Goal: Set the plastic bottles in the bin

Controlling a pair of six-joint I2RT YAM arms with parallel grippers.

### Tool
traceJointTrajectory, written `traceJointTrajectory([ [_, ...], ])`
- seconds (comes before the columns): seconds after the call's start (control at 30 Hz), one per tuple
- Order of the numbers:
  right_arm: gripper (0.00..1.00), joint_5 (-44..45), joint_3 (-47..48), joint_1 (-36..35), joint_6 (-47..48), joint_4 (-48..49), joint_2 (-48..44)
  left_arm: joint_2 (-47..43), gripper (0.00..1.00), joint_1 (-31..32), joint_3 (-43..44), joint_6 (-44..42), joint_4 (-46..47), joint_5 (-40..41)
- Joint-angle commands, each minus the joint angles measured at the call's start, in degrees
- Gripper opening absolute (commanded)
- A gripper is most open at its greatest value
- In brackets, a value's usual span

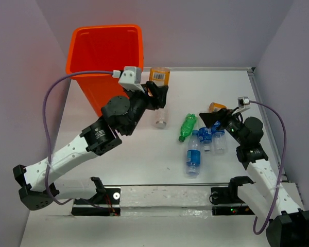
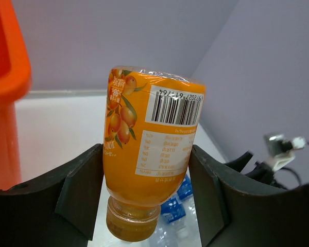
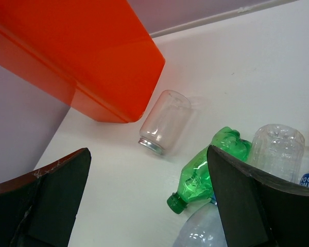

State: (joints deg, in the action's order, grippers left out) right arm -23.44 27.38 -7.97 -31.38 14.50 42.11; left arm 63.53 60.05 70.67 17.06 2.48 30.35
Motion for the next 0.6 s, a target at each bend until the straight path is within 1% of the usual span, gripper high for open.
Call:
traceJointTrajectory([
  [0.0,1.0,-2.74,1.54,-0.47,-0.7,3.95,3.23,2.29,0.5,-1.33,15.43,-8.43,0.95,5.51],
  [0.03,1.0,-3.53,1.63,-0.47,-0.88,4.65,4.29,3.17,0.51,-2.39,17.29,-9.58,1.21,5.95],
  [0.07,1.0,-5.11,1.98,-0.99,-1.05,4.75,5.26,5.01,0.52,-3.96,21.39,-11.15,1.12,5.95],
  [0.1,1.0,-5.82,2.33,-1.0,-1.14,4.75,6.31,6.25,0.52,-8.76,23.52,-11.17,0.69,4.65],
  [0.13,0.99,-7.04,3.03,-1.61,-0.88,4.66,8.15,8.69,0.54,-15.08,27.37,-9.95,-0.53,2.2],
  [0.17,0.99,-7.06,3.03,-1.61,-0.88,4.57,9.04,9.94,0.55,-15.14,29.24,-8.98,-1.24,2.17],
  [0.2,0.99,-7.49,3.64,-2.48,-0.53,4.31,9.65,11.52,0.56,-21.4,31.17,-8.1,-1.86,-0.35],
  [0.23,0.99,-7.41,3.82,-3.01,-0.18,4.05,10.1,13.01,0.56,-24.34,33.02,-7.4,-2.3,-1.25],
  [0.27,0.99,-7.06,4.09,-3.02,0.26,3.78,10.71,16.42,0.56,-27.07,37.21,-5.56,-4.57,-1.87],
  [0.3,0.99,-6.53,4.35,-3.89,1.05,3.43,10.8,18.28,0.56,-29.53,39.43,-4.94,-5.55,-3.09],
  [0.33,0.99,-6.18,4.7,-4.42,1.4,2.82,11.15,21.69,0.57,-33.47,43.45,-4.41,-7.3,-3.54],
  [0.37,0.99,-5.83,4.88,-5.12,2.1,2.46,11.24,23.21,0.62,-35.07,45.41,-4.06,-8.36,-3.54],
  [0.4,0.99,-5.22,4.97,-5.13,2.37,2.29,11.5,24.87,0.69,-36.31,47.43,-3.01,-9.67,-3.89],
  [0.43,1.0,-5.04,5.4,-6.26,2.72,1.76,11.77,26.11,0.91,-38.32,49.1,-2.74,-11.95,-4.5],
  [0.47,1.0,-4.34,5.67,-6.27,3.42,1.41,12.29,27.95,0.99,-38.86,51.56,-2.39,-13.02,-5.03],
  [0.53,1.0,-2.76,6.55,-8.63,4.39,0.01,12.91,28.14,0.99,-39.22,51.93,-1.85,-13.64,-5.82],
  [0.57,1.0,-0.84,6.72,-9.17,5.26,-0.44,13.17,26.58,0.99,-39.22,49.67,-1.68,-13.12,-7.92],
])
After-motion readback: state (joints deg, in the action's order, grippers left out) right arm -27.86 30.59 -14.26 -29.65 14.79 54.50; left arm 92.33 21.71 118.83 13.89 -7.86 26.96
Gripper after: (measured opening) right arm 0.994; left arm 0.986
